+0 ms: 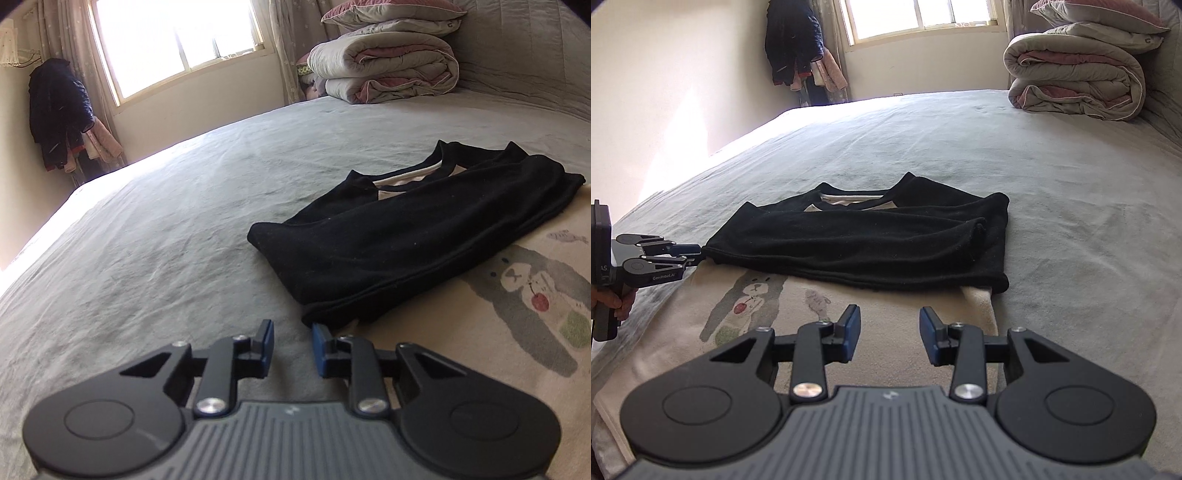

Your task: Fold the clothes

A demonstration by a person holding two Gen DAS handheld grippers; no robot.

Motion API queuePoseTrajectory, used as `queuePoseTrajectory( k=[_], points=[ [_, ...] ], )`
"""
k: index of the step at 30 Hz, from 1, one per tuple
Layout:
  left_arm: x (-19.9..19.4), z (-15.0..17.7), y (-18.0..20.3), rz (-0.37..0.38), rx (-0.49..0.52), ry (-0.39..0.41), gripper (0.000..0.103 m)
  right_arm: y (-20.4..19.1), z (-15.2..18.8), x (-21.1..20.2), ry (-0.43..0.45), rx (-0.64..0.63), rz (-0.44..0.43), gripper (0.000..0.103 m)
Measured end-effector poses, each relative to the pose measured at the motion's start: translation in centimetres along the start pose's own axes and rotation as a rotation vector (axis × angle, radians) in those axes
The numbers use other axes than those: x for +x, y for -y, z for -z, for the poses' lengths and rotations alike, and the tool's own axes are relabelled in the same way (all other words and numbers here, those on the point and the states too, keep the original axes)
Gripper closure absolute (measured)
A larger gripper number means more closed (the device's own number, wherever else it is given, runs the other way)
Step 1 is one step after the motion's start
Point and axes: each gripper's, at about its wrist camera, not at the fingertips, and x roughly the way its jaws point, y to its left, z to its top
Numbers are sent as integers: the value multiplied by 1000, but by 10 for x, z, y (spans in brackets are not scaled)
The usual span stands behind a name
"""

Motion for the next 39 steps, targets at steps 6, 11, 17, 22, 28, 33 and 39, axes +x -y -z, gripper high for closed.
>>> queuePoseTrajectory(
  k=[6,11,17,22,28,33,39],
  points=[
    [-12,4,18,-34,221,15,82,2,5,8,-44,1,12,63],
    [-13,3,27,-42,309,38,81,1,5,8,-54,2,10,63],
    [-10,3,32,-44,341,54,88,-3,8,11,-75,0,3,63],
    [-8,-3,40,-90,342,24,98,-4,8,11,-78,2,9,63],
    [-22,-12,47,-113,204,-59,100,-7,7,12,-68,-13,17,63],
    [-27,-3,35,-77,136,-108,100,-11,7,12,-66,-16,8,63],
    [-31,1,19,-29,76,-140,98,-12,5,8,-54,-22,13,62]
  ],
)
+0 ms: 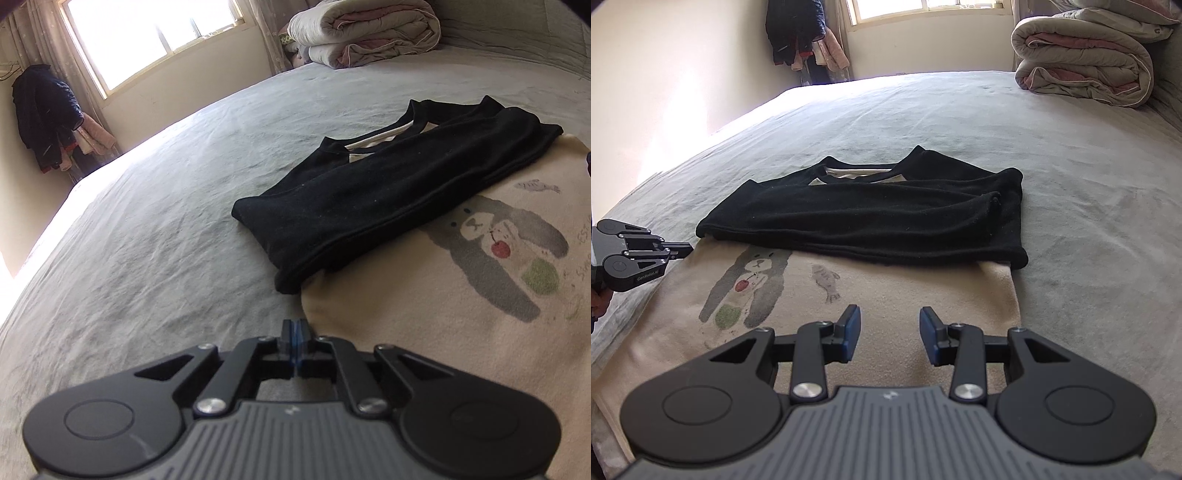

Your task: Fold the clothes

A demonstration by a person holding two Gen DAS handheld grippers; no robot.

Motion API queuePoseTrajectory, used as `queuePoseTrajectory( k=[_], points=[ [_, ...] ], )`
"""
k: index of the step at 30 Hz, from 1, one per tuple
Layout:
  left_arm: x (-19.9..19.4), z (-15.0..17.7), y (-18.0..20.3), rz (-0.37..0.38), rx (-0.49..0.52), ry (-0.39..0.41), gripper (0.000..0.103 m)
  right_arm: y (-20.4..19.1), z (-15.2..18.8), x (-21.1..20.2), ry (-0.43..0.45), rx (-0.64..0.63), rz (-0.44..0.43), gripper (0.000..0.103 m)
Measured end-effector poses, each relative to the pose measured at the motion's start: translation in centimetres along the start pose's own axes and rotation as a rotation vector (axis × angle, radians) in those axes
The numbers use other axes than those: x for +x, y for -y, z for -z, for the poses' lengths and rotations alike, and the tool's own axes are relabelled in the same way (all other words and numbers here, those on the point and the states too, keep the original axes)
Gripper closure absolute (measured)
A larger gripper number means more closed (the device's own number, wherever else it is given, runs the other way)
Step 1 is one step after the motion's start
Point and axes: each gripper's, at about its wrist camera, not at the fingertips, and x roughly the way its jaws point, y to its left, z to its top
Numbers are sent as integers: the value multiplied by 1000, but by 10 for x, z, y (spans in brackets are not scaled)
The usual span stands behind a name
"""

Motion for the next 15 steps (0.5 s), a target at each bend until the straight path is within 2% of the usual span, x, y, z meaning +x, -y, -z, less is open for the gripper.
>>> queuePoseTrajectory(
  k=[3,5,8,10,13,15],
  points=[
    [-4,-3,-10,-33,-51,25,98,3,-3,-2,13,11,8,60],
    [-9,-7,-17,-35,-120,70,98,7,-5,-5,26,25,15,60],
    [-14,-15,-17,3,-190,156,98,11,-6,-7,43,37,39,59],
    [-12,-20,-13,49,-222,186,98,14,-7,-7,49,44,54,59],
    [2,-22,-5,114,-248,151,97,19,-6,-4,45,46,74,59],
    [16,-19,2,106,-234,79,96,22,-4,0,29,44,86,59]
  ],
)
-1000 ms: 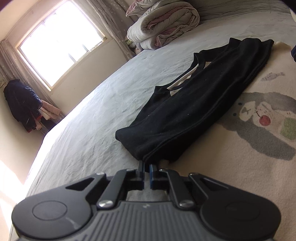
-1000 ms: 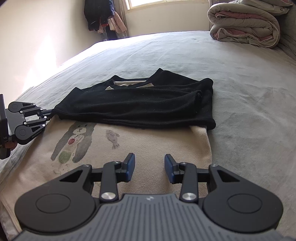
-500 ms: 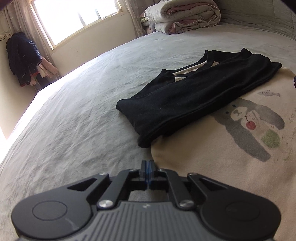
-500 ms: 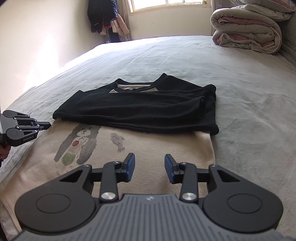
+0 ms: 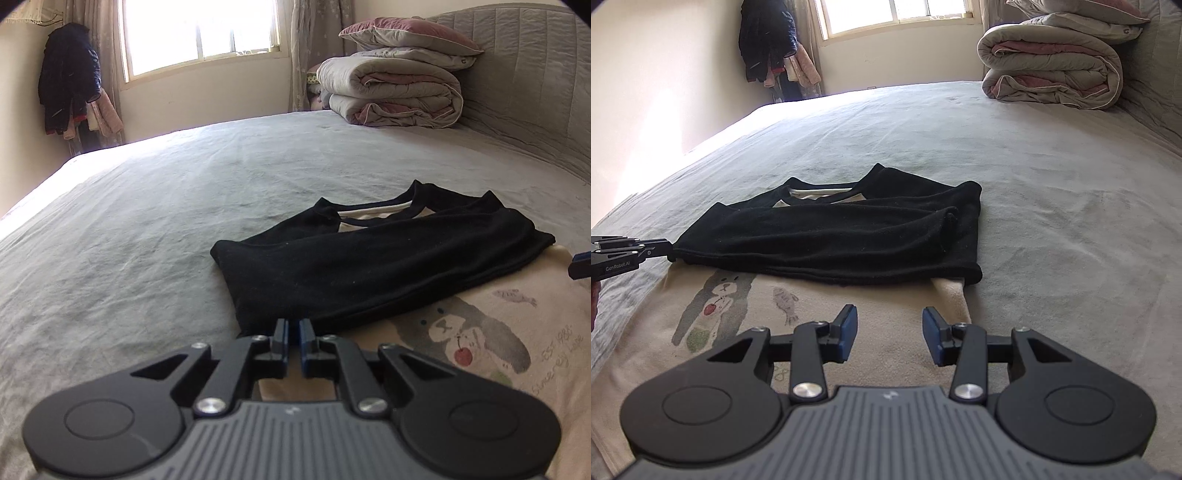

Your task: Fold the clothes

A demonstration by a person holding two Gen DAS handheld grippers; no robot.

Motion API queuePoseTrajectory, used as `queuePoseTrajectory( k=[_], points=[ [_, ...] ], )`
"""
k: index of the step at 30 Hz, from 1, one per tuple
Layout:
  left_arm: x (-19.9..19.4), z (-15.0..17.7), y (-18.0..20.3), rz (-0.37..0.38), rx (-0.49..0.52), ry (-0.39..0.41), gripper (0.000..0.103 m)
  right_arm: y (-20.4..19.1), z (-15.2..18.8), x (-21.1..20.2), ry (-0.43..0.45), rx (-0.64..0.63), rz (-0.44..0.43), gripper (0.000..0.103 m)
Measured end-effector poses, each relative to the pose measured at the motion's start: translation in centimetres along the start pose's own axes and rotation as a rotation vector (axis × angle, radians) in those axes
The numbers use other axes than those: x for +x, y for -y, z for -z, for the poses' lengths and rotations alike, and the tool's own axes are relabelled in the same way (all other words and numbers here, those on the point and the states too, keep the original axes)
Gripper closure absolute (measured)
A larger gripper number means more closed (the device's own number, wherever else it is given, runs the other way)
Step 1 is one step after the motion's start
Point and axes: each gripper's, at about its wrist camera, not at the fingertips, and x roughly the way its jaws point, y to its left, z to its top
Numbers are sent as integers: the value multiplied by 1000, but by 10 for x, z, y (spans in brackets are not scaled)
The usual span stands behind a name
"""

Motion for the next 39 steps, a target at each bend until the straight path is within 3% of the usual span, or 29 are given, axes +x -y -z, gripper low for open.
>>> queuePoseTrajectory(
  k=[5,6,8,9,21,27,33,35,39],
  points=[
    [1,8,8,-45,47,-41,93,13,4,9,-51,30,27,58],
    [-2,9,10,-54,53,-43,90,14,3,7,-51,34,23,58],
    [-8,10,12,-71,63,-48,68,13,2,4,-49,34,22,57],
    [-11,11,14,-79,68,-50,65,13,2,3,-51,33,24,57],
    [-41,31,10,-28,-40,-116,64,4,25,-24,-99,6,20,56],
    [-60,44,9,0,-92,-147,62,10,37,-44,-122,76,-40,55],
    [-75,52,4,27,-110,-215,53,23,46,-63,-153,169,-110,52],
    [-78,54,0,52,-138,-263,43,29,48,-68,-164,200,-131,52],
    [-85,61,-9,111,-183,-323,41,47,52,-72,-208,277,-147,47]
  ],
)
